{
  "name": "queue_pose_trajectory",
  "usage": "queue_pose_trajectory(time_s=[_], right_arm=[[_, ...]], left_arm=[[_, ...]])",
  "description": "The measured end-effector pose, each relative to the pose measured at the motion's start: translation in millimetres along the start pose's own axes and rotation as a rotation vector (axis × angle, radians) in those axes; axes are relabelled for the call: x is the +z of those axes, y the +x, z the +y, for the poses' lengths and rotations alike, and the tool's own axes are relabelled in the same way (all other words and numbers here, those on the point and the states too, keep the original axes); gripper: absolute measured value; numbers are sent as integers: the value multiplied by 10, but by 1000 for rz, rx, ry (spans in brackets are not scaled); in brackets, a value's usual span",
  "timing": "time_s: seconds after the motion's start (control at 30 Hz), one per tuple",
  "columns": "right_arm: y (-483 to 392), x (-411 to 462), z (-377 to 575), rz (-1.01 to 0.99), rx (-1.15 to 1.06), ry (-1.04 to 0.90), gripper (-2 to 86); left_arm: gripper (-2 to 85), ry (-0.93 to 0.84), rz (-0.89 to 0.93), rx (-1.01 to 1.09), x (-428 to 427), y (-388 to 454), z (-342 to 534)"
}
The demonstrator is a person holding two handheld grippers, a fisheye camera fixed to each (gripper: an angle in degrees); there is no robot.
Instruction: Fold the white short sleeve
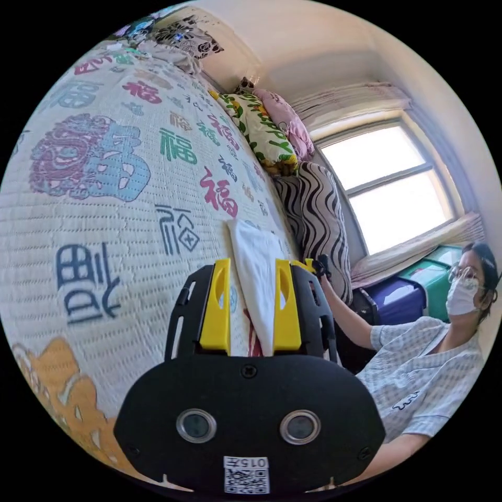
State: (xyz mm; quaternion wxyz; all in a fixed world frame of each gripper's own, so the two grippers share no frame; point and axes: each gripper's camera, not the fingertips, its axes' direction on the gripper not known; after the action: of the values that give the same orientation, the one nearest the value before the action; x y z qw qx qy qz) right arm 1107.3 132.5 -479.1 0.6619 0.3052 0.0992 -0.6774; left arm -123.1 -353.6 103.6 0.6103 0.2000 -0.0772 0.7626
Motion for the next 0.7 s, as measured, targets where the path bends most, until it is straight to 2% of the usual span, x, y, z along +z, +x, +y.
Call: queue_pose_trajectory(time_s=[0.27, 0.43, 0.5, 0.57, 0.7], right_arm=[[184, 452, -449, -45, -67, -155, 110], [213, 698, -539, -109, -80, -223, 77], [221, 755, -543, -127, -64, -229, 53], [187, 766, -534, -117, -65, -231, 37], [-207, 642, -420, -73, -207, -236, 22]], left_arm=[[108, -85, 89, 5, 607, -227, -375], [69, -167, 146, 38, 933, -118, -388], [26, -195, 133, 53, 986, -45, -379], [15, -187, 96, 106, 970, 101, -359], [6, -185, 83, 299, 855, 647, -226]])
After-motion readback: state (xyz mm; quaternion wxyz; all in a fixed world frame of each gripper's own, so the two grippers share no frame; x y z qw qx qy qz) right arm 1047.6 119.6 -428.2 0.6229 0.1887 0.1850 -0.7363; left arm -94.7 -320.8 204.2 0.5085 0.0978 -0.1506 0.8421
